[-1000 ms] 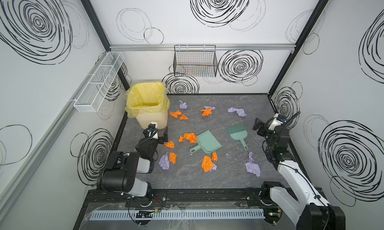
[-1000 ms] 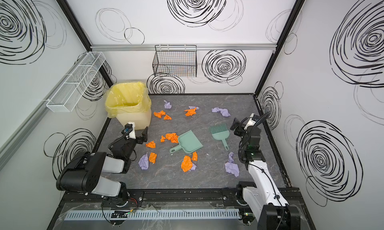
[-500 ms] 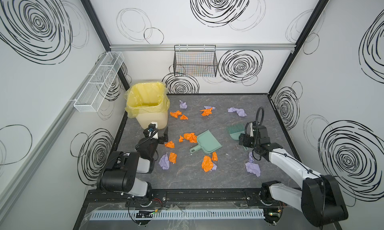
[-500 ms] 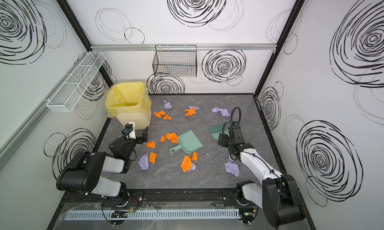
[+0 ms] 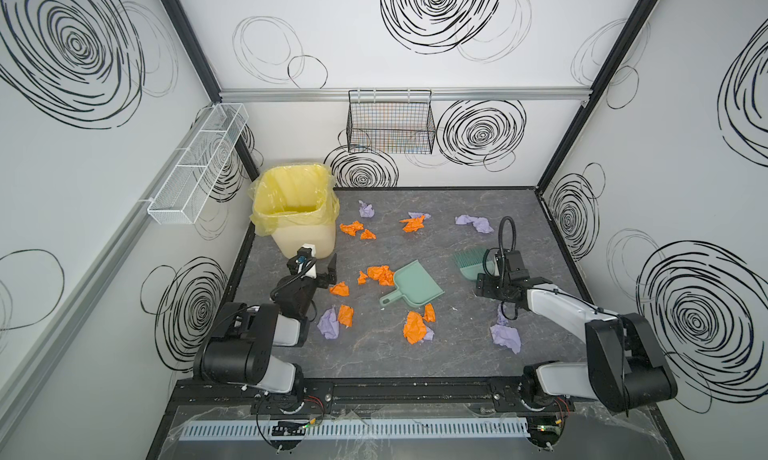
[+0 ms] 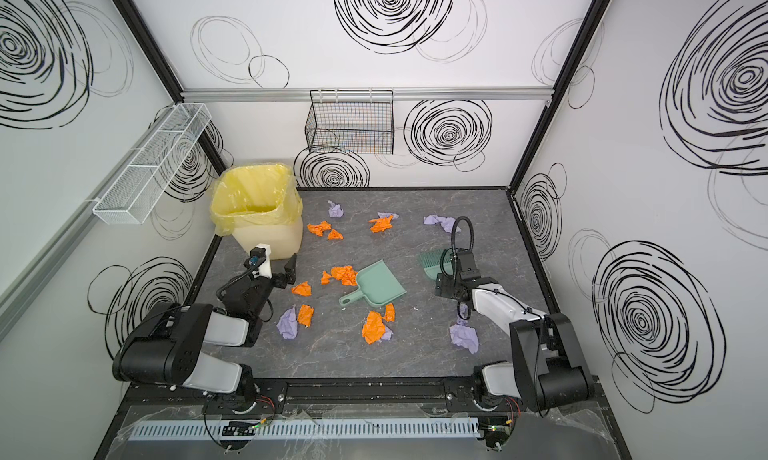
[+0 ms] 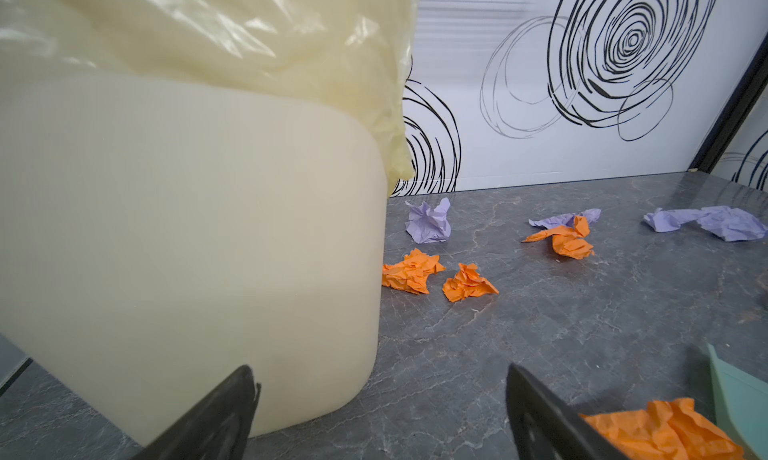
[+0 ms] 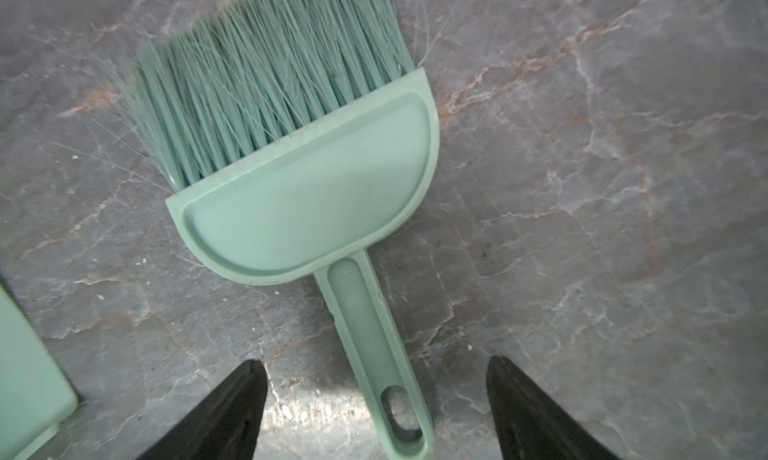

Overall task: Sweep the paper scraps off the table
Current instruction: 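Reach the right gripper down and grasp the green brush handle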

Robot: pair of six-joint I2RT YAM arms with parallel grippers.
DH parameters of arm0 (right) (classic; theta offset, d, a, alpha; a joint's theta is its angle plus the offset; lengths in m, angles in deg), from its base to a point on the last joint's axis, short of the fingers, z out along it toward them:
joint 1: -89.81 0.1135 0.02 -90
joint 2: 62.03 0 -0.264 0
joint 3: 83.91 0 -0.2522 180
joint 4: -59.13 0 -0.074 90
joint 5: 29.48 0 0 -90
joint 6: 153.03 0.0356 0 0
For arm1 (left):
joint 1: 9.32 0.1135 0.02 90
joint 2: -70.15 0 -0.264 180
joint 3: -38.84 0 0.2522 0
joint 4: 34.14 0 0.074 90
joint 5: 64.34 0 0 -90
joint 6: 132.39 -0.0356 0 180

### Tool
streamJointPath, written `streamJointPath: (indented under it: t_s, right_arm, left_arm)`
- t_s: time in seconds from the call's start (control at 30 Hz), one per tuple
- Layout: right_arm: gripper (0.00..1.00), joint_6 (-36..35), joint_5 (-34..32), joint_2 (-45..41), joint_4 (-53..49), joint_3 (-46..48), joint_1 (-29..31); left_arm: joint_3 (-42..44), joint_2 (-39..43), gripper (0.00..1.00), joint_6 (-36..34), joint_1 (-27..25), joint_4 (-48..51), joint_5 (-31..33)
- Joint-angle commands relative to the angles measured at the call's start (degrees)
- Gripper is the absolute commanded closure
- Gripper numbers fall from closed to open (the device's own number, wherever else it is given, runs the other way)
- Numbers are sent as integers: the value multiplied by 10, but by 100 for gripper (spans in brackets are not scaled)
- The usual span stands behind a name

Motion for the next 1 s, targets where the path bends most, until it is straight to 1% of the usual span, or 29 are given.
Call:
streamJointPath:
  t_s: [0.0, 0.13, 0.37, 0.47, 0.6, 0.67, 0.73, 0.83, 0.97]
  right_arm:
    - [16, -2, 2, 22, -7, -12, 5]
    - [22, -6, 7, 35, -8, -16, 6]
    - [49, -11, 17, 57, -9, -23, 15]
    - [57, -13, 13, 64, -11, -27, 26]
    - [68, -14, 16, 71, -12, -30, 42]
    - [72, -13, 14, 69, -13, -30, 48]
    - [73, -12, 13, 61, -11, -27, 51]
    - [76, -11, 16, 41, -6, -19, 52]
    - [77, -10, 21, 12, -1, -9, 60]
  left_arm:
    - [-6, -5, 4, 0, 5, -42, -8]
    - [-6, -4, 4, 0, 6, -43, -8]
    - [-6, -4, 4, 0, 7, -44, -13]
    - [-4, -5, 4, -8, 6, -49, -34]
    - [11, -2, 4, -24, -7, -69, -26]
    - [10, -2, 4, -23, -6, -66, -30]
    - [4, 0, 4, -23, 1, -56, -50]
    - [2, 3, 4, -22, 4, -49, -59]
    - [19, 5, 4, -21, 5, -80, -60]
